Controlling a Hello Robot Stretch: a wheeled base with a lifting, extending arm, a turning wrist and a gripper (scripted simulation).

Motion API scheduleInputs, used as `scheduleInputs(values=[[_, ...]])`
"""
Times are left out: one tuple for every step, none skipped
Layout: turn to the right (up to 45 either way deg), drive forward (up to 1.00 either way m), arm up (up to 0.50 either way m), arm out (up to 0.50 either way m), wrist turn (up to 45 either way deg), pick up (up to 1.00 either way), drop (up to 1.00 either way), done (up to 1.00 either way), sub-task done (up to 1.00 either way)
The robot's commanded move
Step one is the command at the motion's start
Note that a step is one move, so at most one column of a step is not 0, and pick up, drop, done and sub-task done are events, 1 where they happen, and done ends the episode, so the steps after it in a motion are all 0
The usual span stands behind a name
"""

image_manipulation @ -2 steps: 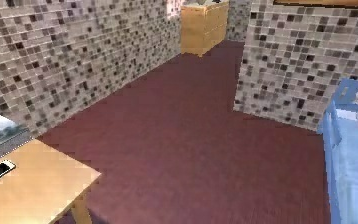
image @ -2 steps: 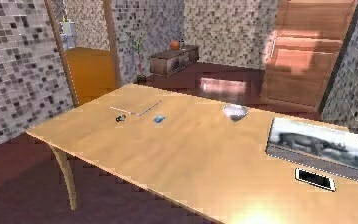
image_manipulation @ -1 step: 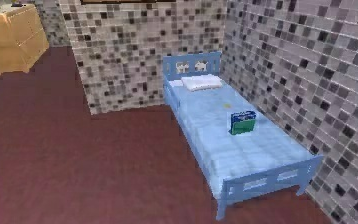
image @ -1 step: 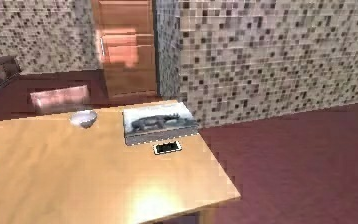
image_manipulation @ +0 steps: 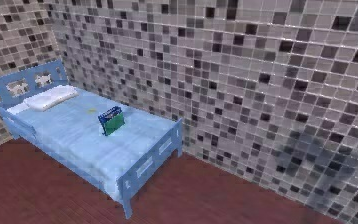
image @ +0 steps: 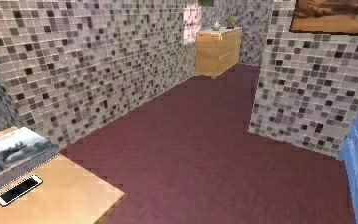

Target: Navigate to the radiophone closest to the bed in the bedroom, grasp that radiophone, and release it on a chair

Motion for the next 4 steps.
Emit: scheduleInputs(values=[[0.0, 0.55, 0.00, 0.00, 0.0, 0.00, 0.00, 0.00, 0.00], [-9.0, 0.00, 0.00, 0.00, 0.0, 0.00, 0.00, 0.00, 0.00], [0.0, 0.20, 0.00, 0.00, 0.0, 0.00, 0.00, 0.00, 0.00], [-45.0, 0.00, 0.00, 0.00, 0.0, 0.00, 0.00, 0.00, 0.00]])
